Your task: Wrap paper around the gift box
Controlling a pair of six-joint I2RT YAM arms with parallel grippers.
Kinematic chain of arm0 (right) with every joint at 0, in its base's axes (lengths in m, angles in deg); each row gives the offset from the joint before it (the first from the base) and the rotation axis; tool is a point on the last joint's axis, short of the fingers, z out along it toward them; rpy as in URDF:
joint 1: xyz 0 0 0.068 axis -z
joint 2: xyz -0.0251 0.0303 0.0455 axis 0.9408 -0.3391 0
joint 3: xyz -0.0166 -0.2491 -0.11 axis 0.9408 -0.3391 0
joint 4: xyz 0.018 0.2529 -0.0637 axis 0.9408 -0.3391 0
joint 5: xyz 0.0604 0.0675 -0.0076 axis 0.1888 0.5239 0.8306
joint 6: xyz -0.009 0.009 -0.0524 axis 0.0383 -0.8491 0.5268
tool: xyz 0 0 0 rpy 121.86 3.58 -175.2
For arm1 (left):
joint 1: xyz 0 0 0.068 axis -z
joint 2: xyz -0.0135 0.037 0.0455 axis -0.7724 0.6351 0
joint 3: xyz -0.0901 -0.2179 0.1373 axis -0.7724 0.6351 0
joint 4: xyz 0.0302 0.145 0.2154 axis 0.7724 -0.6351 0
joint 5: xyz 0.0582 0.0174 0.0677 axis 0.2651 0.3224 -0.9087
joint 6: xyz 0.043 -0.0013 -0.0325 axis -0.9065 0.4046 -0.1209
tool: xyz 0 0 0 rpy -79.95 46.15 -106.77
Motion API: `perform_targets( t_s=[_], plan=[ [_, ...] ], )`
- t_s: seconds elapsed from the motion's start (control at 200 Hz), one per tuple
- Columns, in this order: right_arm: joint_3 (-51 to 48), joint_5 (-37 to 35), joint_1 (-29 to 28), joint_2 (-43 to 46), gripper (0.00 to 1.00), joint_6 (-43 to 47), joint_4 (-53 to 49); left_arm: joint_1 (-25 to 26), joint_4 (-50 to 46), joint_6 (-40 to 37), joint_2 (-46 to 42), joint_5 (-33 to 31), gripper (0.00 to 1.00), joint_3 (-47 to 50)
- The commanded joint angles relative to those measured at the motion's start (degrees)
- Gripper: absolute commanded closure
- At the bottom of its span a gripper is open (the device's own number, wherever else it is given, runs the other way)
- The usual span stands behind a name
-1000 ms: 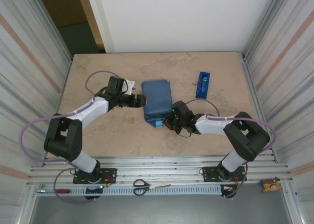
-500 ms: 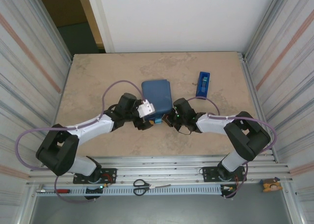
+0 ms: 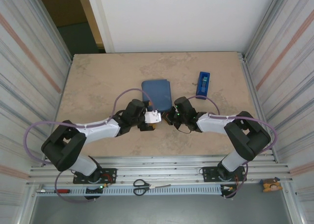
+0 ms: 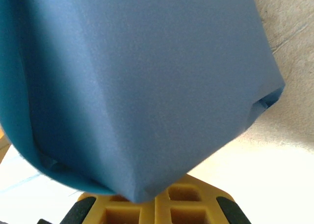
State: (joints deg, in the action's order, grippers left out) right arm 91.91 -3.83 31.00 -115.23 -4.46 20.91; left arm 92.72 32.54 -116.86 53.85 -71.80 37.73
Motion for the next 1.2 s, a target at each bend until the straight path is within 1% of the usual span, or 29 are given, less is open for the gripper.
perform_targets(
  t_s=[0.0, 0.155, 0.441, 0.621, 0.732, 0.762, 0.837, 0.922, 0.992, 1.062, 1.082, 1.107, 1.193],
  plan=[
    [1.8, 0.7, 0.7, 0.9, 0.97, -1.1, 1.8, 0.4, 0.8, -2.5, 1.3, -1.5, 0.01, -1.4],
    [1.7, 0.7, 0.8, 1.2, 0.97, -1.0, 1.6, 0.5, 1.8, -2.2, 3.3, -4.1, 0.04, -1.6],
    [1.6, 1.3, 1.0, 1.1, 0.96, -0.8, 1.8, 0.9, 2.8, -0.1, 4.9, -6.1, 0.19, -2.4],
    [1.4, 1.4, 1.2, 1.4, 0.93, -0.3, 1.2, 1.1, 3.1, 0.8, 5.1, -5.4, 0.27, -2.3],
    [1.2, 0.9, 1.3, 2.6, 0.88, 0.9, -0.4, 1.2, 3.1, 1.2, 5.2, -5.2, 0.31, -2.2],
    [1.1, 0.6, 1.3, 3.1, 0.85, 1.2, -1.2, 1.3, 3.2, 1.4, 5.3, -5.3, 0.32, -2.3],
    [0.9, -0.1, 1.3, 4.5, 0.73, 2.6, -3.3, 1.3, 2.9, 1.8, 5.7, -5.6, 0.36, -2.5],
    [0.4, -1.2, 1.3, 6.5, 0.64, 4.2, -6.4, 1.4, 2.8, 2.4, 5.8, -5.8, 0.38, -2.6],
    [-0.4, -1.8, 1.3, 7.6, 0.64, 4.8, -8.2, 1.4, 2.6, 3.0, 5.9, -5.8, 0.41, -2.8],
    [-1.6, -2.0, 1.2, 8.0, 0.67, 5.0, -9.1, 1.4, 2.1, 3.6, 6.0, -5.6, 0.43, -3.0],
    [-2.0, -2.1, 1.2, 8.1, 0.69, 5.0, -9.1, 1.4, 2.0, 3.7, 6.0, -5.6, 0.44, -3.1],
    [-2.7, -2.4, 1.0, 8.1, 0.74, 5.0, -8.9, 1.4, 1.7, 3.8, 6.1, -5.5, 0.45, -3.2],
    [-4.0, -2.6, 0.6, 7.5, 0.82, 4.6, -7.5, 1.4, 1.1, 4.2, 6.2, -5.2, 0.47, -3.3]
  ],
)
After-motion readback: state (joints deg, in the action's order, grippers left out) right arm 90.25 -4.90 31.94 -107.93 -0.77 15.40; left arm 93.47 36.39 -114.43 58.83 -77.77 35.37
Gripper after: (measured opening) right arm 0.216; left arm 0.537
